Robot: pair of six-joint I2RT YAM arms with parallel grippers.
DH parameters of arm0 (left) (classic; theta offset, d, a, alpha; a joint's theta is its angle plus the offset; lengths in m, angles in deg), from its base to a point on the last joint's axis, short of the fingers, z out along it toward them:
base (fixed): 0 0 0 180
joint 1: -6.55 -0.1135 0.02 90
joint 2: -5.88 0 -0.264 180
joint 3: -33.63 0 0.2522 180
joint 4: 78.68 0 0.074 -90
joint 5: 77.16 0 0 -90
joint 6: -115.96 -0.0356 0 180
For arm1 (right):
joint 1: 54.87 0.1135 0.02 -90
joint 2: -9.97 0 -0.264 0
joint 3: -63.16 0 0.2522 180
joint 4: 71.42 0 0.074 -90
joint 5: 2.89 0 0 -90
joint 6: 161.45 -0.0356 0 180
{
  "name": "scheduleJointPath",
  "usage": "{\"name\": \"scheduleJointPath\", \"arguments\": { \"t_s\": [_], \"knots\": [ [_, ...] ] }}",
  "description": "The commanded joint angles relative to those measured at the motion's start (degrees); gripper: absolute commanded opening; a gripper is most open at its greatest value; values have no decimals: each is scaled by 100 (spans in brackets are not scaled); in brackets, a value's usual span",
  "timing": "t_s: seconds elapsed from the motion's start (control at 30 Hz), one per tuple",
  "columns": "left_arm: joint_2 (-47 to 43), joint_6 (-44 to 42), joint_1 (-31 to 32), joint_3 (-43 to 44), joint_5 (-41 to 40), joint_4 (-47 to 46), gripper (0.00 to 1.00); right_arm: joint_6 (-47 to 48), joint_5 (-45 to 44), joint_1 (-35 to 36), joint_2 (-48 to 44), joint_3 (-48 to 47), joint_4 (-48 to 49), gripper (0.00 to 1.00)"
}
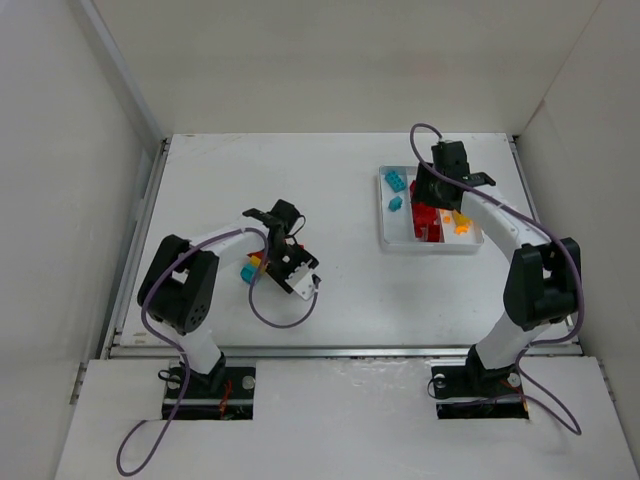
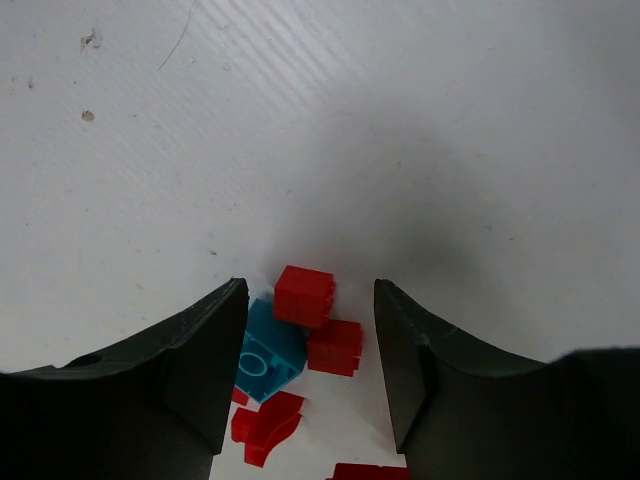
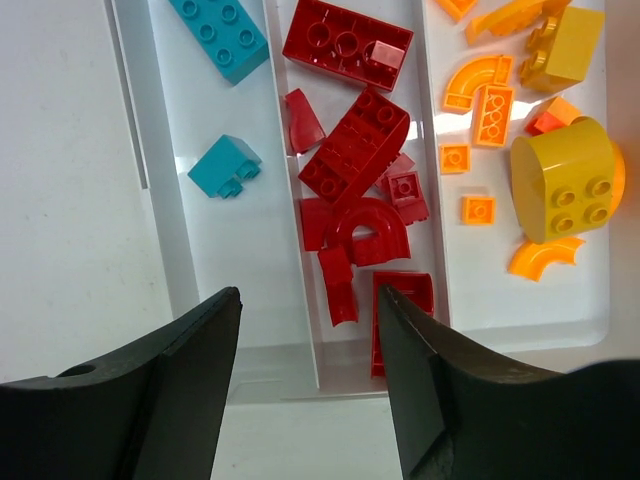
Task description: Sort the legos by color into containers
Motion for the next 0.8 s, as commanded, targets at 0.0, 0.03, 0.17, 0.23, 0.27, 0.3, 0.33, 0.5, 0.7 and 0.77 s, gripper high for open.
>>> {"name": "scheduleJointPath", "arguments": {
  "t_s": [0.0,0.03,0.17,0.23,0.27,0.3,0.33,0.5,0.7,0.77],
  "knots": [
    [148,-540,12,403,81,303,50,138,-96,-14,-52,-348,-123,63],
    [279,-479,12,456,82,303,47,190,-35,-14,1,-418,-123,63],
    [570,-670,12,580,-155,582,44,252,-35,-14,54,-472,-176,64],
    [623,-908,12,580,-445,584,37,304,-35,-14,54,-472,-176,64],
    [624,-909,12,580,-507,584,28,305,-35,-14,54,-472,-176,64],
    [624,-909,12,632,-507,645,22,366,-95,-14,54,-472,-176,64],
    [624,-909,12,632,-507,645,17,366,-96,-14,54,-472,-176,64],
    [676,-909,12,685,-454,698,0,419,-96,-14,168,-648,-176,64],
    [501,161,12,1429,809,558,0,656,157,-14,160,-823,-229,64],
    [378,583,-49,1782,1614,444,0,1014,465,-14,-68,-823,-142,64]
  ]
}}
